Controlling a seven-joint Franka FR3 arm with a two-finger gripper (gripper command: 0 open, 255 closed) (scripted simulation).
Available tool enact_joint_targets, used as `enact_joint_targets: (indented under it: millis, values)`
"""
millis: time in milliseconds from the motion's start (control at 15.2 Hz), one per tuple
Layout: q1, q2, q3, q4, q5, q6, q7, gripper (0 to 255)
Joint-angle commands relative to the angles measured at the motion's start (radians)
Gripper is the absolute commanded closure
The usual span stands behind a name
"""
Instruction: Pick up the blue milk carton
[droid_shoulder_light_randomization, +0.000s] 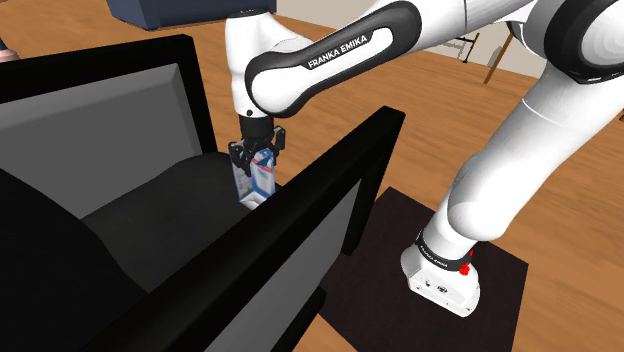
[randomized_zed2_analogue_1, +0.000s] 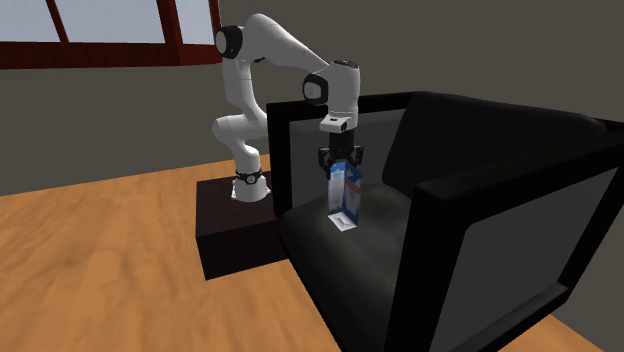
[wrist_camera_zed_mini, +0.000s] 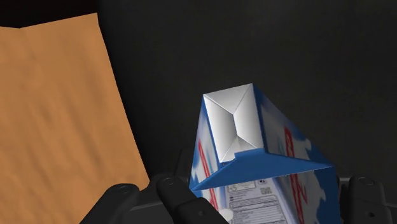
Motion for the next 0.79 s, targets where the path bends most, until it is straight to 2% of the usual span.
enact_joint_targets:
  millis: [0,726]
  values:
    - [0.000,-0.010,-0.002,0.016,0.003,-0.024,-0.003,255]
    - [-0.002,-0.054,-0.010,0.122,0.016,-0.172,-0.014,255]
